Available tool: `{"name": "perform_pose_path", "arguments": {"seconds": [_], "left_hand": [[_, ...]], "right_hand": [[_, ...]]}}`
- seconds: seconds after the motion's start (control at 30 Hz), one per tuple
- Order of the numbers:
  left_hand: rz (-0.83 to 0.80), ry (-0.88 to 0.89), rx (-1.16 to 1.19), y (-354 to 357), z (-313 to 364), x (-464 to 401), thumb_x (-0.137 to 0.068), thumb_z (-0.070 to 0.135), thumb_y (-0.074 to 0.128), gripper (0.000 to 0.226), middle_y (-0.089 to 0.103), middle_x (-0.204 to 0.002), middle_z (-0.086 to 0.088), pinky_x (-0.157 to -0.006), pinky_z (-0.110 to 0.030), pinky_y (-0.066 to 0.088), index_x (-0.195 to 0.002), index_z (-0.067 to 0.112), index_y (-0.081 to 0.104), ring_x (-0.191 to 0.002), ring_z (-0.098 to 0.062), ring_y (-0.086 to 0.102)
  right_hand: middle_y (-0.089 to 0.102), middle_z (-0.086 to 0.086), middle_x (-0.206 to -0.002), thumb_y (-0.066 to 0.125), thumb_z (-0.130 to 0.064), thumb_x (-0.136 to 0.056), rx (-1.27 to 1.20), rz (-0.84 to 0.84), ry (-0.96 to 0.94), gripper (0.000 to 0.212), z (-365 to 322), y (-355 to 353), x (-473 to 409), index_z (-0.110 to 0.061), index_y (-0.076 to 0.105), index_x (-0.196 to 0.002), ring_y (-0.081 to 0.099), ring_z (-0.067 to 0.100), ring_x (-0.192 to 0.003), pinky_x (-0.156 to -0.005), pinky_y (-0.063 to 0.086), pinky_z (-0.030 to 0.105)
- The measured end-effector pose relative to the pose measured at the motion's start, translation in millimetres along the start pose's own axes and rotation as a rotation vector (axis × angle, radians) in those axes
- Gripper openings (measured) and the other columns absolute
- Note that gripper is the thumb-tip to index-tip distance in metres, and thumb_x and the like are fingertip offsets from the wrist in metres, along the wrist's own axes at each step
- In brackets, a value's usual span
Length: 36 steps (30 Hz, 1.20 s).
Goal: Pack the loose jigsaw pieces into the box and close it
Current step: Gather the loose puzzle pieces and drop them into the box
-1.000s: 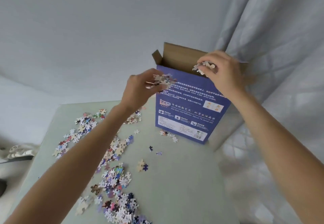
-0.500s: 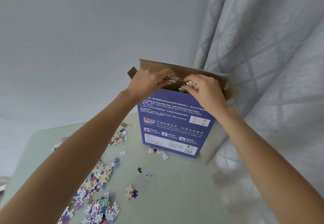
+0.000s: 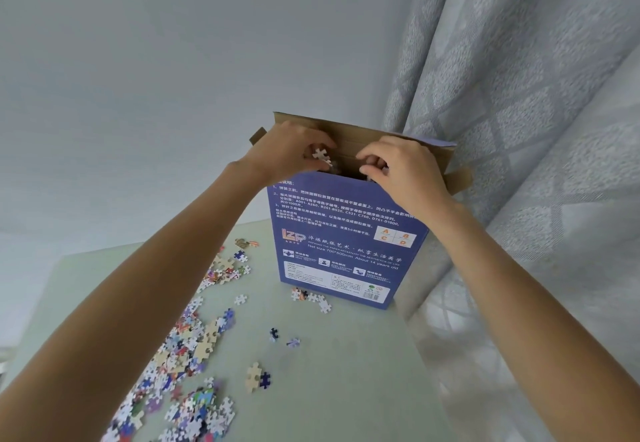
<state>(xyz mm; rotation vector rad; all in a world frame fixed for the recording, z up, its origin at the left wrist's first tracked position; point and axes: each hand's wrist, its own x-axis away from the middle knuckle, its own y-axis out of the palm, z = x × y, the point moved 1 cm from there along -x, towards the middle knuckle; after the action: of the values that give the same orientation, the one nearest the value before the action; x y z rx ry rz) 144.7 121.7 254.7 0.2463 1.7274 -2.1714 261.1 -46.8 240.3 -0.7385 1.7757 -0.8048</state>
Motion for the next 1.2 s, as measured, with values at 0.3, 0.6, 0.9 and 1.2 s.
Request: {"name": "perform_pose_path", "arguments": {"seconds": [0.3, 0.6, 0.9, 1.2], "left_hand": [[0.033, -0.014, 0.028, -7, 9, 7, -0.087, 0.014, 0.062, 0.015, 0.072, -0.092, -0.001, -0.073, -0.017, 0.045, -0.099, 0.012, 0.071, -0.08, -0.013, 0.066], [0.49, 0.1, -0.06, -1, 12, 63, -0.091, 0.026, 0.054, 0.019, 0.068, -0.075, 0.007, -0.056, -0.022, 0.045, -0.094, 0.018, 0.07, -0.071, -0.009, 0.062], [0.292, -0.422, 0.108, 78, -3, 230, -0.087, 0.025, 0.054, 0.021, 0.069, -0.082, 0.008, -0.063, -0.031, 0.054, -0.104, 0.021, 0.067, -0.073, -0.01, 0.062], [-0.351, -1.035, 0.12, 167, -6, 395, -0.085, 0.032, 0.061, 0.049, 0.048, -0.136, -0.004, -0.099, -0.037, 0.044, -0.131, 0.026, 0.046, -0.116, -0.021, 0.05]], "right_hand": [[0.068, 0.001, -0.098, 0.053, 0.004, -0.087, -0.006, -0.093, -0.044, 0.025, -5, 3, -1, -0.013, 0.07, -0.094, 0.06, 0.013, -0.074, -0.069, 0.049, 0.028], [0.069, 0.001, -0.093, 0.049, -0.007, -0.091, -0.087, 0.121, -0.174, 0.021, -33, 4, 28, -0.011, 0.068, -0.099, 0.064, 0.018, -0.081, -0.07, 0.054, 0.033], [0.07, 0.001, -0.093, 0.052, -0.009, -0.088, -0.203, -0.168, -0.088, 0.021, -53, 132, 154, -0.011, 0.069, -0.101, 0.065, 0.02, -0.085, -0.067, 0.055, 0.033], [0.039, 0.022, -0.139, 0.061, -0.022, -0.086, -0.028, -0.705, 0.41, 0.055, -11, 265, 208, -0.006, 0.043, -0.135, 0.033, 0.039, -0.13, -0.106, 0.029, 0.046]]}}
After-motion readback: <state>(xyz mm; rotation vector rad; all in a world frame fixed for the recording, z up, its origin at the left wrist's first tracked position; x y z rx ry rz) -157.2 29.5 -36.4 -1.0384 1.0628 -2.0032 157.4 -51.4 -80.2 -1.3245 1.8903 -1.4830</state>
